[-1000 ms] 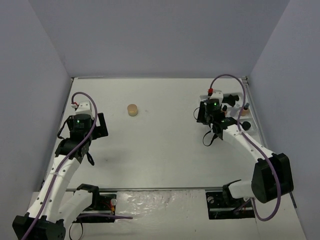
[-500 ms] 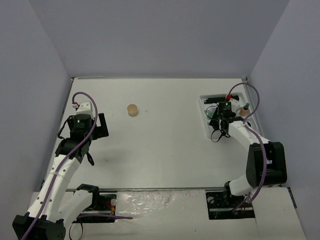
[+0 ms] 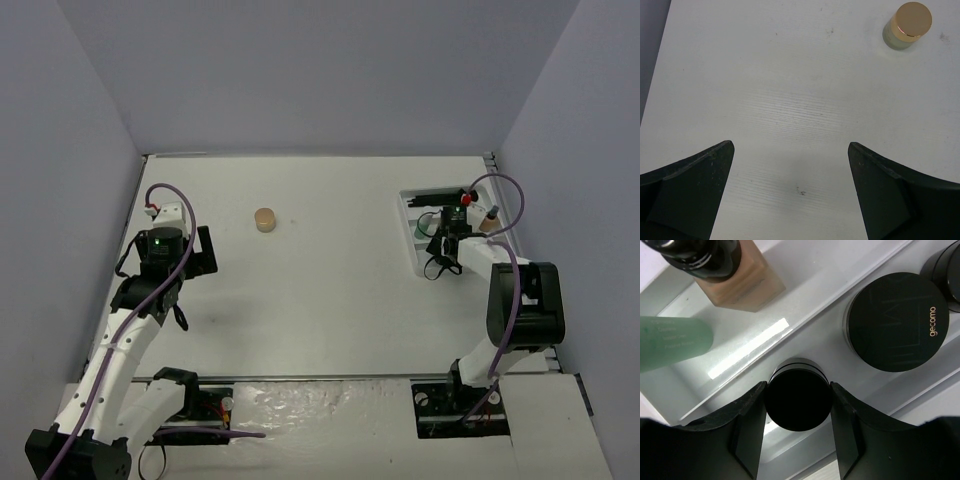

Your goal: Organize the makeup

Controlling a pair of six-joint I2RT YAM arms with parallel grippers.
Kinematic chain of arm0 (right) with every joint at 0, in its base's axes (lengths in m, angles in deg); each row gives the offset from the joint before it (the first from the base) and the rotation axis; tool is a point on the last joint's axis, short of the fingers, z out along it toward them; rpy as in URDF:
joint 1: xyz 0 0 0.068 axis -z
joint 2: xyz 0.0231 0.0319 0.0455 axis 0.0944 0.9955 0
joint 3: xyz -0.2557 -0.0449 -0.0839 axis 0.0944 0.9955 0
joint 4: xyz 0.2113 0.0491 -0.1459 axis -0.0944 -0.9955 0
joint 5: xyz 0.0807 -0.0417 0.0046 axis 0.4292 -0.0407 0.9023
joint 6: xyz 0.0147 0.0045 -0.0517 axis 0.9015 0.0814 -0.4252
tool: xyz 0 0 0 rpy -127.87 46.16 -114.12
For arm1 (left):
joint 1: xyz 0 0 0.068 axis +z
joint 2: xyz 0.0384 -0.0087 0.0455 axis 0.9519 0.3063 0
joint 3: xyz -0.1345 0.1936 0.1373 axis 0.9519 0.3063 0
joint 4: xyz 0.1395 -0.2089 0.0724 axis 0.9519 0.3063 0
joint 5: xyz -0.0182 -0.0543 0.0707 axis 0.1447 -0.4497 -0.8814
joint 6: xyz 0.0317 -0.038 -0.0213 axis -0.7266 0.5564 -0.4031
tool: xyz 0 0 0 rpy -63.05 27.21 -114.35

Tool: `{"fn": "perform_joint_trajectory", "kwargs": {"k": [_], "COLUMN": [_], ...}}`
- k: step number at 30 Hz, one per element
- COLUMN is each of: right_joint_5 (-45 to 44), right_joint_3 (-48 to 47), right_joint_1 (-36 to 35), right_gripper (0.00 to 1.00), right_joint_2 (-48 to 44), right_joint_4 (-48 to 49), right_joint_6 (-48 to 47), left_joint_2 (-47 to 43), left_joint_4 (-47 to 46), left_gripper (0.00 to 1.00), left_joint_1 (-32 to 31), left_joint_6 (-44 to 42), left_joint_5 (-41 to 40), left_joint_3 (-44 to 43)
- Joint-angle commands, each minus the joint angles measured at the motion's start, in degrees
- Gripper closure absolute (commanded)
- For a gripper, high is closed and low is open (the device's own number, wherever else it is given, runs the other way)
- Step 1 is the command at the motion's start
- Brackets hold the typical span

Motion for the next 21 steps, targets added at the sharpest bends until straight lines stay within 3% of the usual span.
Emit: {"fn": "perform_joint_trajectory", "kwargs": {"k": [1, 5, 8, 11, 17, 21], "right_joint_5": [-5.3, -5.5, -5.6, -4.8, -2.3, -0.6], "right_joint_3": [-0.9, -1.1, -1.7, -2.0, -1.8, -1.5], "right_joint_1": [1.4, 2.7, 2.8, 2.7, 2.7, 2.6], "right_gripper": [0.93, 0.81, 0.57, 0.42, 0.25, 0.21], "right_joint_2": [0.4, 0.8, 1.0, 0.5, -3.0, -7.1], "right_joint_4": [1.1, 1.1, 1.0, 1.1, 0.9, -0.6], "right_joint_6": [1.2, 1.6, 1.2, 0.9, 1.5, 2.3], "left_joint_2": [0.1, 0.3, 0.5, 0.6, 2.6, 5.6], "left_joint_4": [-3.1, -3.1, -3.1, -3.1, -2.9, -2.2], "left_gripper": [0.03, 0.03, 0.03, 0.03, 0.03, 0.03], "left_joint_1": [-0.4, -0.6, -0.7, -0.7, -1.2, -1.3], "left_joint_6": [-0.8, -0.9, -0.9, -0.8, -0.7, 0.3], "left_joint_5": [-0.1, 0.0, 0.1, 0.1, 1.5, 5.0], "left_joint_3": [-2.1, -2.1, -2.0, -2.0, -2.5, -4.8]}}
